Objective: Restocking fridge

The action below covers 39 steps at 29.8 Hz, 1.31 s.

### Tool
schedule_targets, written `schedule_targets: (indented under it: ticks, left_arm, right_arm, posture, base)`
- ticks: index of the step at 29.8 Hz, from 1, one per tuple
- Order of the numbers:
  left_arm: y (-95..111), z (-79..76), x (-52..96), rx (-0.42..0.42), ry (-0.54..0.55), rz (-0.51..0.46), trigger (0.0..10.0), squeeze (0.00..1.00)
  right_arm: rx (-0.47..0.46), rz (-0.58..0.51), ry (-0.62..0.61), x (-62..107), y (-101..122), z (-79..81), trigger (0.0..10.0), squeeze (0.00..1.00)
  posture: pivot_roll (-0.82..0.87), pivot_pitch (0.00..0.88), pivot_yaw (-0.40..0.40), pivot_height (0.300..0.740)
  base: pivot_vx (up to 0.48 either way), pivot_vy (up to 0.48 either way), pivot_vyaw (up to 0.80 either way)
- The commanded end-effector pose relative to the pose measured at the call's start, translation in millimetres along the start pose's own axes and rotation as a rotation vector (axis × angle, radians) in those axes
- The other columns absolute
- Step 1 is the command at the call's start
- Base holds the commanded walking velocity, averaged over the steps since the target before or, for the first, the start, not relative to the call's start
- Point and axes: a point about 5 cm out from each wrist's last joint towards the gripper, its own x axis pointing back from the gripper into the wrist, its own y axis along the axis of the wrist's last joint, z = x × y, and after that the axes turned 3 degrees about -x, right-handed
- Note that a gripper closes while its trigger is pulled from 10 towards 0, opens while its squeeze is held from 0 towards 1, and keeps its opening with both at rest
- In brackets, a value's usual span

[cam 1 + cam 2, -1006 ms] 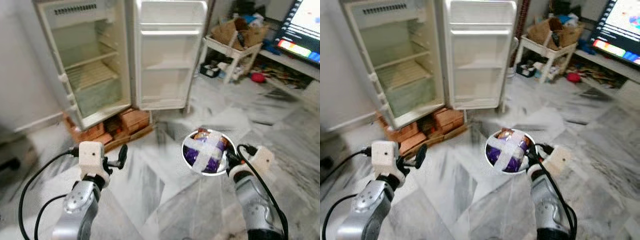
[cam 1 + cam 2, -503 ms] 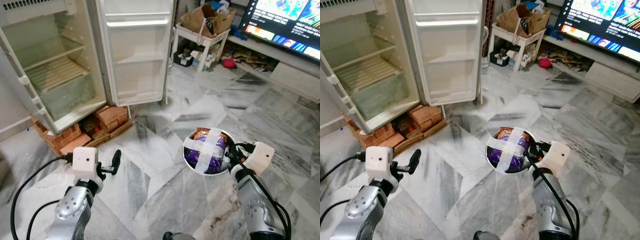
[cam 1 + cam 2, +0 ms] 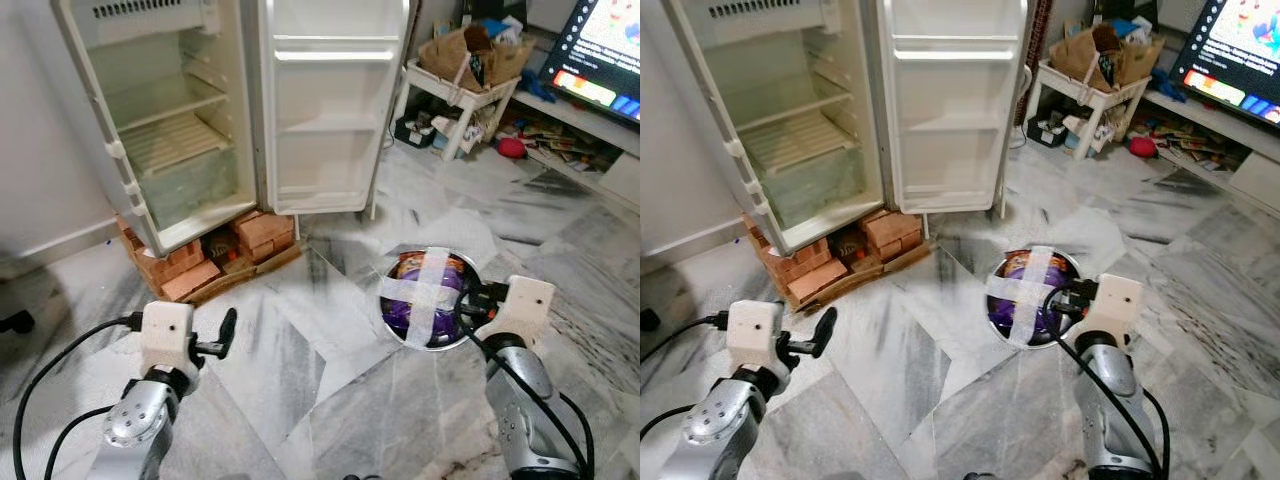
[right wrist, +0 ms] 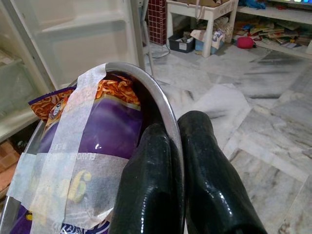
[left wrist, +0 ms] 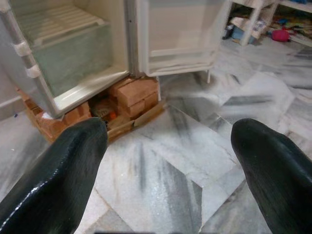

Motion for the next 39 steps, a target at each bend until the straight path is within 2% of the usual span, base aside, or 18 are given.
schedule_targets:
  ticks: [1,7,13,23,35,38,39]
  left_arm:
    - [-4,3.6,0.3,-0.022,-0.014,0.009,10.0,0.00]
    - [-3,13.5,-0.7,-0.034,-0.001,0.018,10.0,0.00]
    - [0,7.1,-6.6,-0.049,-0.033,0.002,10.0,0.00]
    - [0,5.3,-7.4,-0.038,-0.034,-0.010,10.0,0.00]
    - [-7,-2.6,-1.1,-0.018,-0.033,-0.014,10.0,0.00]
    - [-8,0.0,1.0,-0.027,-0.018,-0.020,10.0,0.00]
    - [-10,7.0,5.0,-0.042,0.012,-0.023,10.0,0.00]
  right_arm:
    - [0.029,-0.061,-0.024,-1.3,15,-13.0,10.0,0.00]
    - [0.032,-0.057,-0.057,-2.4,15,-22.2,10.0,0.00]
    - [0.007,-0.050,-0.059,1.2,10,-17.7,10.0,0.00]
    - [-0.007,-0.038,-0.057,2.2,7,-15.8,10.0,0.00]
    - [-0.003,-0.017,-0.036,5.1,0,-11.9,10.0,0.00]
    - [0.034,-0.031,0.012,1.5,5,-9.6,10.0,0.00]
    - [0.042,-0.034,0.019,-1.5,9,-11.7,10.0,0.00]
  posture:
    - [0.10,0.043,-0.039,0.740]
    - [0.09,0.046,-0.022,0.740]
    - [0.09,0.044,-0.016,0.740]
    - [0.08,0.044,-0.018,0.740]
    - [0.10,0.024,-0.039,0.740]
    - [0.11,0.014,-0.058,0.740]
    - [0.11,0.009,-0.064,0.740]
  base:
    - [0.000,0.000,0.00]
    - [0.000,0.122,0.00]
    - [0.000,0.480,-0.22]
    - [0.000,0.399,0.00]
    - [0.000,0.000,0.00]
    - [0.000,0.000,0.00]
    - [0.000,0.000,0.00]
